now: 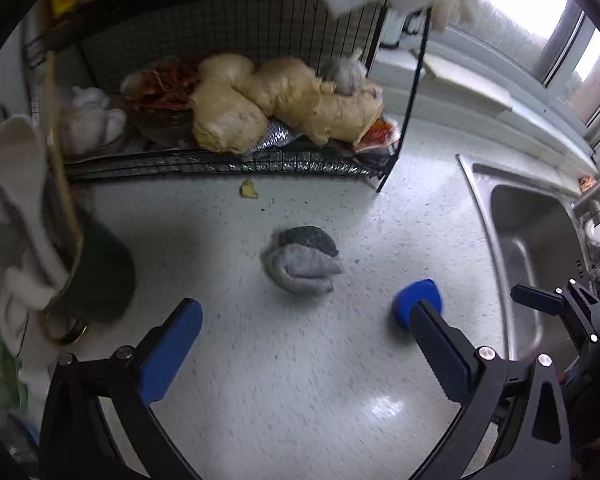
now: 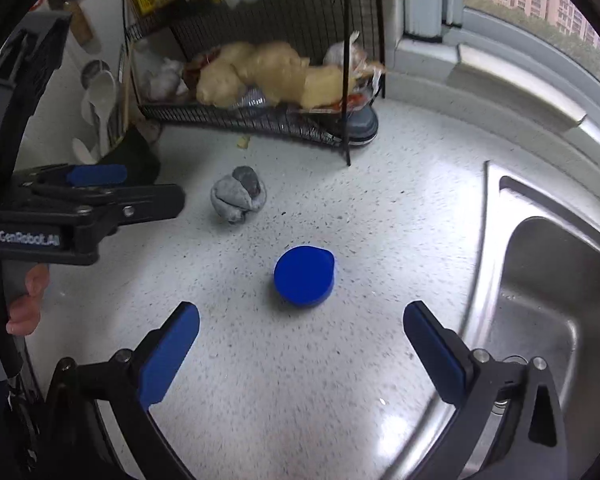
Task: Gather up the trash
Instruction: 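Grasp the grey cloth with the left tool while the right tool grasps the blue lid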
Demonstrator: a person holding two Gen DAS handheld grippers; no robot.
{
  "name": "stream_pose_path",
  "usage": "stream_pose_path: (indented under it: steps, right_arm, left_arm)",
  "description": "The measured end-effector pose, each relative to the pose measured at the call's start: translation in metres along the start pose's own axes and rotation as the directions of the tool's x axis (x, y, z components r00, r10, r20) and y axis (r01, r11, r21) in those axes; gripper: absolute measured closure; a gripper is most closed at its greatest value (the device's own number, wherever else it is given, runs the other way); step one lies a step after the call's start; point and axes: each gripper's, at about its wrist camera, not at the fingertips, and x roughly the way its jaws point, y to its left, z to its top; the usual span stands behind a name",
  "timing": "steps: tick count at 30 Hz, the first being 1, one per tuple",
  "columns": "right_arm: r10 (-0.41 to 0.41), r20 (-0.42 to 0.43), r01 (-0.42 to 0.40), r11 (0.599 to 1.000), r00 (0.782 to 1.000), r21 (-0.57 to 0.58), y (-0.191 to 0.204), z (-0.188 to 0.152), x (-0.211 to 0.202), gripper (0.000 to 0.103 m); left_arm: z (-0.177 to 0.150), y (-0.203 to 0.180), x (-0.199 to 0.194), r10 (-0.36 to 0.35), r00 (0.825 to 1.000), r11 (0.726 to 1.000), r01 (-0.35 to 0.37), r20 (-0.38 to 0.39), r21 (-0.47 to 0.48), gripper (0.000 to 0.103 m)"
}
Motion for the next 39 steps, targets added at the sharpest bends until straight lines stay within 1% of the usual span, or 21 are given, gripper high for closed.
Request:
stream_pose_path:
  steps: [1,3,5,8,9,10,12,14,15,17,18,19,22,23,25,26,27,30,34,39]
  right_arm:
    - [0.002,-0.009,-0.002,1.000,1.000,0.003,-0.001,0.000,0.005,0.001]
    - [0.004,-0.025,-0.004,1.000,1.000,0.010,-0.002,0.002,0.015,0.005]
    - [-0.001,-0.037,0.001,1.000,0.999,0.014,-0.005,0.004,0.025,0.012]
    - [-0.002,-0.032,0.003,1.000,0.999,0.029,-0.007,0.010,0.032,0.015]
    - [0.000,-0.029,0.001,0.999,1.000,0.039,-0.007,0.012,0.034,0.015]
    - [0.002,-0.030,0.000,0.999,1.000,0.046,-0.008,0.013,0.036,0.015]
    - [0.002,-0.044,0.000,0.999,0.999,0.046,-0.008,0.014,0.043,0.016]
    - [0.001,-0.056,0.002,0.999,0.998,0.041,-0.007,0.015,0.050,0.022]
    - [-0.004,-0.061,0.006,0.999,0.998,0.035,-0.006,0.015,0.052,0.022]
    - [-0.011,-0.065,0.013,0.999,0.998,0.029,-0.005,0.014,0.055,0.024]
    - [-0.015,-0.063,0.017,0.999,0.998,0.029,-0.005,0.013,0.056,0.024]
    - [-0.022,-0.057,0.024,0.999,0.998,0.027,-0.005,0.014,0.056,0.027]
    - [-0.036,-0.046,0.037,0.999,0.998,0.018,0.001,0.018,0.059,0.031]
    - [-0.040,-0.043,0.041,0.999,0.998,0.014,0.001,0.018,0.059,0.036]
    - [-0.054,-0.036,0.054,0.999,0.998,-0.002,0.003,0.020,0.060,0.042]
    - [-0.060,-0.034,0.059,0.998,0.998,-0.009,0.006,0.020,0.062,0.045]
    - [-0.067,-0.032,0.066,0.998,0.997,-0.018,0.010,0.020,0.064,0.047]
    - [-0.075,-0.024,0.074,0.996,0.997,-0.046,0.017,0.019,0.066,0.058]
    - [-0.075,-0.008,0.075,0.996,0.997,-0.050,0.021,0.017,0.069,0.059]
    - [-0.075,-0.008,0.075,0.997,0.997,-0.026,0.012,0.011,0.061,0.059]
  left_arm:
    - [0.002,0.001,0.008,-0.005,1.000,1.000,0.005,-0.007,0.008,0.000]
    - [0.006,0.001,0.022,-0.015,1.000,1.000,0.016,-0.025,0.017,0.000]
    - [0.009,0.003,0.032,-0.027,0.999,0.999,0.028,-0.032,0.021,0.001]
    - [0.012,0.002,0.042,-0.037,0.999,0.999,0.039,-0.036,0.037,0.001]
    - [0.013,0.001,0.045,-0.039,0.999,0.998,0.040,-0.034,0.046,0.004]
    - [0.013,0.001,0.047,-0.033,0.999,0.998,0.035,-0.034,0.052,0.009]
    - [0.015,0.002,0.054,-0.019,0.999,0.998,0.021,-0.041,0.056,0.014]
    - [0.016,0.004,0.059,-0.026,0.998,0.998,0.029,-0.053,0.054,0.017]
    - [0.016,0.006,0.061,-0.027,0.998,0.998,0.030,-0.057,0.055,0.017]
    - [0.015,0.007,0.065,-0.040,0.997,0.997,0.044,-0.069,0.065,0.023]
    - [0.015,0.008,0.066,-0.051,0.996,0.996,0.056,-0.072,0.070,0.029]
    - [0.016,0.009,0.068,-0.056,0.996,0.995,0.061,-0.073,0.077,0.031]
    - [0.017,0.010,0.074,-0.059,0.995,0.994,0.065,-0.078,0.085,0.031]
    - [0.018,0.011,0.075,-0.064,0.995,0.994,0.071,-0.077,0.087,0.032]
    - [0.019,0.011,0.078,-0.080,0.993,0.992,0.087,-0.082,0.087,0.048]
    - [0.018,0.010,0.086,-0.089,0.992,0.991,0.097,-0.086,0.087,0.051]
    - [0.018,0.008,0.088,-0.097,0.991,0.990,0.106,-0.093,0.090,0.058]
    - [0.013,0.003,0.092,-0.090,0.992,0.987,0.100,-0.090,0.122,0.061]
    - [0.007,0.008,0.089,-0.116,0.990,0.989,0.123,-0.080,0.081,0.064]
    - [-0.011,0.014,0.081,-0.141,0.988,0.989,0.143,-0.065,0.038,0.068]
